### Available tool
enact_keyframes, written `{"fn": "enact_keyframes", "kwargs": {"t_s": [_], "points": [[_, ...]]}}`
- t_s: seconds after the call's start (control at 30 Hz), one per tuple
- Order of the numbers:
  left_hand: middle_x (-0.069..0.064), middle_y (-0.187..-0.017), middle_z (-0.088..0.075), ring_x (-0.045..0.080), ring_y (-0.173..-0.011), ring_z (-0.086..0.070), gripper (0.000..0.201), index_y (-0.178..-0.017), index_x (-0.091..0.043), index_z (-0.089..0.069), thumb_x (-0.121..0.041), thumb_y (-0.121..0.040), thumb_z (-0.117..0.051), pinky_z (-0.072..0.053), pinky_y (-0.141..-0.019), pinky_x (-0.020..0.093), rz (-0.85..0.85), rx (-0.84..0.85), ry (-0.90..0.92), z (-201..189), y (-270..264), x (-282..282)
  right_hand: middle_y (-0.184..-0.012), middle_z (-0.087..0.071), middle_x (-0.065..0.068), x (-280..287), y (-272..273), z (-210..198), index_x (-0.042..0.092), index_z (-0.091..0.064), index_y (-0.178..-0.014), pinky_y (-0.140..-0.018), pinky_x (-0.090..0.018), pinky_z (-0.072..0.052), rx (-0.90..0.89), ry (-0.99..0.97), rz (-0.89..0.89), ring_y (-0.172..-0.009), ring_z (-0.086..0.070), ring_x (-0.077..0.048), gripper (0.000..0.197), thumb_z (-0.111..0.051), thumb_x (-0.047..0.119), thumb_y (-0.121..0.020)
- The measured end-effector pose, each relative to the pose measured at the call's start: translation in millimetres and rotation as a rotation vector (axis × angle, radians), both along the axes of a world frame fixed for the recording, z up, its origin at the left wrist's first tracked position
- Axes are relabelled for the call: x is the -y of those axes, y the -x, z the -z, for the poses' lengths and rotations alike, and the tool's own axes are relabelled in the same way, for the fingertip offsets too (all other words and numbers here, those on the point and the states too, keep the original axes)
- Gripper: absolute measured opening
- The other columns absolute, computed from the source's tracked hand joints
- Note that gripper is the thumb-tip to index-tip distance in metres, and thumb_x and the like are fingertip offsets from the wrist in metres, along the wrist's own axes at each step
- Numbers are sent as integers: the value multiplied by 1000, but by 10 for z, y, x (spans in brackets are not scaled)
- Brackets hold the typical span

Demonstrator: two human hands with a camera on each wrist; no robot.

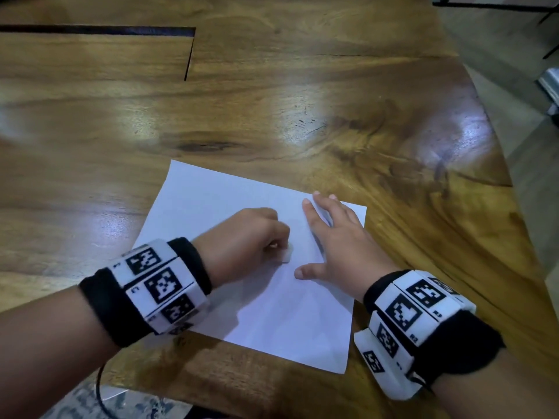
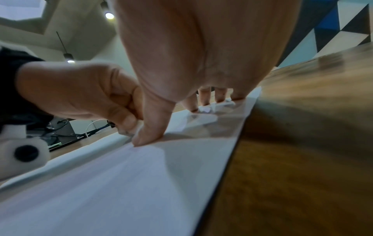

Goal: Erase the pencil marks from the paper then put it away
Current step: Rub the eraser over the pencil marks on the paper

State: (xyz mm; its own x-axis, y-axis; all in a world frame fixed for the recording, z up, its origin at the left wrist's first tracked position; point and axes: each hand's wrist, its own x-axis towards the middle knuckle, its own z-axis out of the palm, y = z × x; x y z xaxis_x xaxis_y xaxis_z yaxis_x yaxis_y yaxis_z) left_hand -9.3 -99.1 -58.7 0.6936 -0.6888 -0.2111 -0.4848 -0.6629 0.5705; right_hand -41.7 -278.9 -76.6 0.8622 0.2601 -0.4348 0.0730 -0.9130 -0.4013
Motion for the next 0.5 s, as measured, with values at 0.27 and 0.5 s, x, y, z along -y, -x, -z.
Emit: {"fn": "enact_keyframes", "kwargs": {"t_s": [0.27, 0.5], "points": [[-17, -72, -42, -3, -61, -43, 12, -87, -17, -66, -10, -79, -61, -32, -59, 5, 167, -122, -29, 101, 449, -273, -156, 20, 12, 11, 4, 16, 28, 7, -150, -114, -24, 1, -4, -13, 6, -143, 19, -10, 106, -67, 52, -78], [-2, -69, -44, 16, -60, -46, 12, -67, -15, -59, -17, -78, -61, -31, -56, 21, 49, 7, -6, 9, 49, 11, -156, 20, 10, 2, -1, 5, 26, 8, -150, -114, -24, 3, -8, -4, -4, -143, 19, -11, 106, -66, 52, -79]]}}
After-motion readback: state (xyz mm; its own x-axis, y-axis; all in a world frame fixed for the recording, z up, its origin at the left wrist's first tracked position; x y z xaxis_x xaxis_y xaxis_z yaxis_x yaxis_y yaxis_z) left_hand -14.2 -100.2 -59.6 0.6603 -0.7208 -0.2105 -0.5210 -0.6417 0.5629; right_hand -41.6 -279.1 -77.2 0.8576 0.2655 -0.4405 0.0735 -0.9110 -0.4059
